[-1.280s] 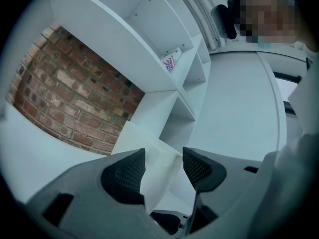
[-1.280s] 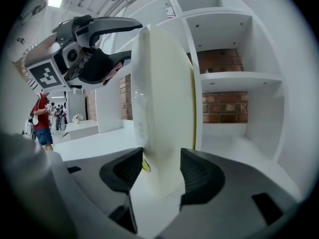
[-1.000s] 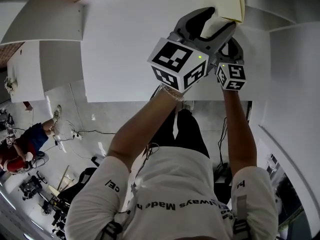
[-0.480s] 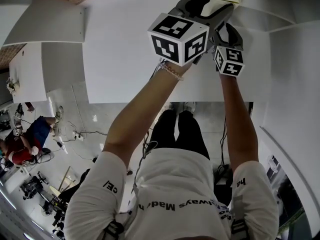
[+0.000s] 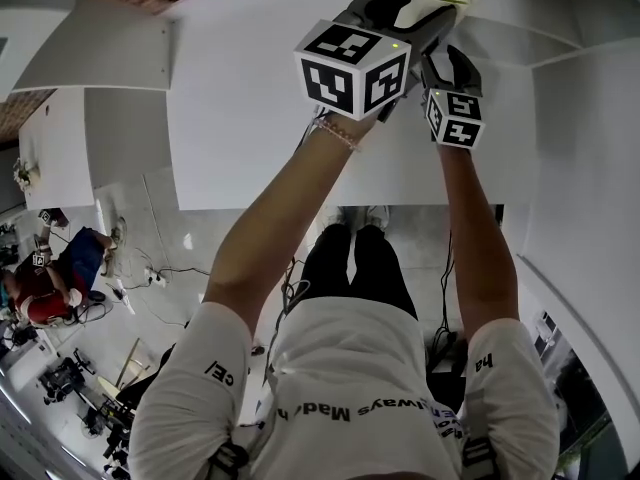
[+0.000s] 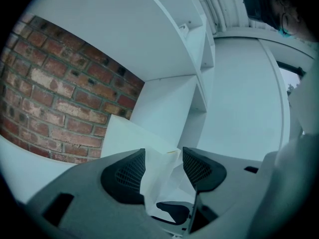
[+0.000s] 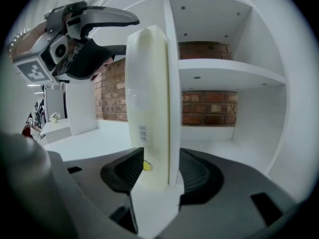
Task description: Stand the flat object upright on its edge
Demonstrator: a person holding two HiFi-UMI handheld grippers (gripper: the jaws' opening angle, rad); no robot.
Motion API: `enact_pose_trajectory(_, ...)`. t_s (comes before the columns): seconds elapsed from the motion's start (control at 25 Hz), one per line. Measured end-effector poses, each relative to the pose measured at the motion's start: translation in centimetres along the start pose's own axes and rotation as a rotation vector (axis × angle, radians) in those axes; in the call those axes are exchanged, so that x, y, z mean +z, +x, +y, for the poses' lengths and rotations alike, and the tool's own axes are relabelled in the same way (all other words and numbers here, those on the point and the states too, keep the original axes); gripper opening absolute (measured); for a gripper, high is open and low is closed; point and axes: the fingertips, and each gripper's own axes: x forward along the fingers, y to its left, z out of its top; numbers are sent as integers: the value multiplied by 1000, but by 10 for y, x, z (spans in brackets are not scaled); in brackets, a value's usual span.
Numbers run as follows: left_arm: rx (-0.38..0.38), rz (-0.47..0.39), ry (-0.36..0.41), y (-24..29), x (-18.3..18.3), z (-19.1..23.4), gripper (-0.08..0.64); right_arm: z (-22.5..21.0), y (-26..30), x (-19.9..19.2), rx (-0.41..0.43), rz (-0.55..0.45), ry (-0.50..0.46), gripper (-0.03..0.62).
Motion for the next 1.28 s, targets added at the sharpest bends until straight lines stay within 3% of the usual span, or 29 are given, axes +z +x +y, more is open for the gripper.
enact_pose_trajectory(0.32, 33, -30, -8, -49, 17, -2, 238, 11, -44, 58, 38, -74, -37, 190)
enact_pose_trajectory(0.48, 81, -29, 8, -95, 19, 0, 236, 36, -70, 85, 116, -96, -38, 169)
enact_pose_trajectory(0.88, 185, -29, 152, -205, 29, -20, 123, 104, -158, 161, 249, -142, -74, 126)
enact_pose_trajectory(1.28, 218, -87, 116, -282, 58, -55, 47, 155, -238, 230, 336, -172, -95, 97)
